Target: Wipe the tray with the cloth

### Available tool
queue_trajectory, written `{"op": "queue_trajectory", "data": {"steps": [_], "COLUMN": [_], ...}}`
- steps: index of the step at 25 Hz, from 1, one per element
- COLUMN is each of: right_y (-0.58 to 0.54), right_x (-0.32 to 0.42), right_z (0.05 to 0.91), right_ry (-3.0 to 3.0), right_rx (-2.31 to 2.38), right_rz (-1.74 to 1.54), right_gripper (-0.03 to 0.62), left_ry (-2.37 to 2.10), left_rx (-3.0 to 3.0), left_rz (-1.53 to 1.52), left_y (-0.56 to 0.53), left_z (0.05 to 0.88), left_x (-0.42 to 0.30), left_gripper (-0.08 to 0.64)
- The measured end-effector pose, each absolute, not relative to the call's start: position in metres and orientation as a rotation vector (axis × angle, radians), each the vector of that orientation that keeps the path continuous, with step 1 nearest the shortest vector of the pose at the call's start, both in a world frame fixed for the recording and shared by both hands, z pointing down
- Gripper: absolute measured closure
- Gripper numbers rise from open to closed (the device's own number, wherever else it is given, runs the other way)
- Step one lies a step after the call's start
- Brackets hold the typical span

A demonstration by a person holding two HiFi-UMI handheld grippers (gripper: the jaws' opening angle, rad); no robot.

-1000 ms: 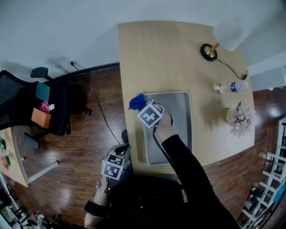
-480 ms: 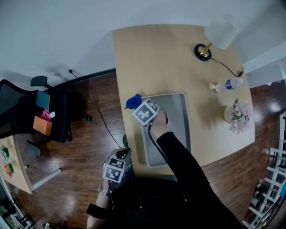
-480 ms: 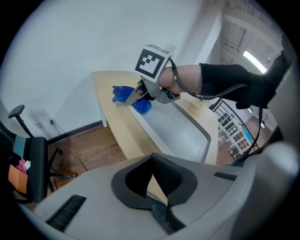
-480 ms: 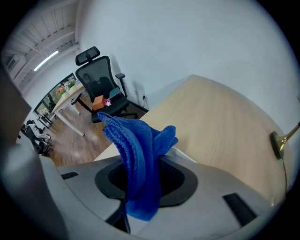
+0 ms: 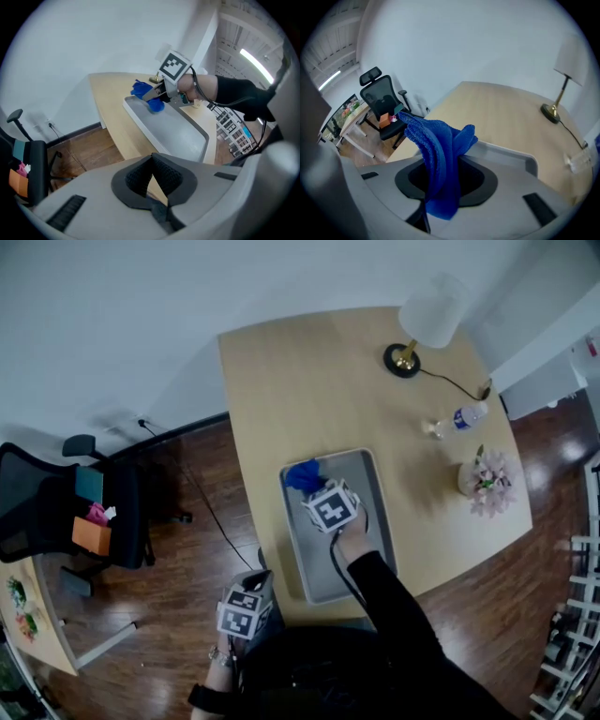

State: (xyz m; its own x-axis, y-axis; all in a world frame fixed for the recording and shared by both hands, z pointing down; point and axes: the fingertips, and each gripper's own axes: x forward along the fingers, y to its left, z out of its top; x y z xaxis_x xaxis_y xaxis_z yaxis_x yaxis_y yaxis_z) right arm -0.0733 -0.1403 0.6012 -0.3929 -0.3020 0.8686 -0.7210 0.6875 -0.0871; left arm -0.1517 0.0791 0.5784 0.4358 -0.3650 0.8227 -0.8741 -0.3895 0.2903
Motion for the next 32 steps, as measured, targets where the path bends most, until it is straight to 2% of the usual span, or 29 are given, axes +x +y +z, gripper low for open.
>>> {"op": "queue_trajectory", "data": {"steps": [6,9,25,32], "right_y": [-0.169,-0.185,-0.193,-0.187], "right_x": [0.03,0.056,0.062,0.031], "right_z": [0.612,0.613,0.633,0.631], "right_ry": [-1.844,-1.816,-1.745,-1.805], "right_rx": [1.016,1.068,1.074,1.055], "right_rz": [0.686,0.717,0.735,0.762], "right_gripper": [0.456,0.456,0.456,0.456], "left_ry": [-1.037,-1.034,-1.037,-1.037], "left_rx": [1.94,1.94,1.931,1.922], "left_rz": [0.869,0.877,0.873,0.878], "left_y": [0.08,0.079,0.074,0.075], "left_z": [0.578,0.577,0.578,0.58], "left_x": [-0.154,-0.154,-0.154,-0.16], "left_gripper": [0.557,0.557,0.557,0.557]}}
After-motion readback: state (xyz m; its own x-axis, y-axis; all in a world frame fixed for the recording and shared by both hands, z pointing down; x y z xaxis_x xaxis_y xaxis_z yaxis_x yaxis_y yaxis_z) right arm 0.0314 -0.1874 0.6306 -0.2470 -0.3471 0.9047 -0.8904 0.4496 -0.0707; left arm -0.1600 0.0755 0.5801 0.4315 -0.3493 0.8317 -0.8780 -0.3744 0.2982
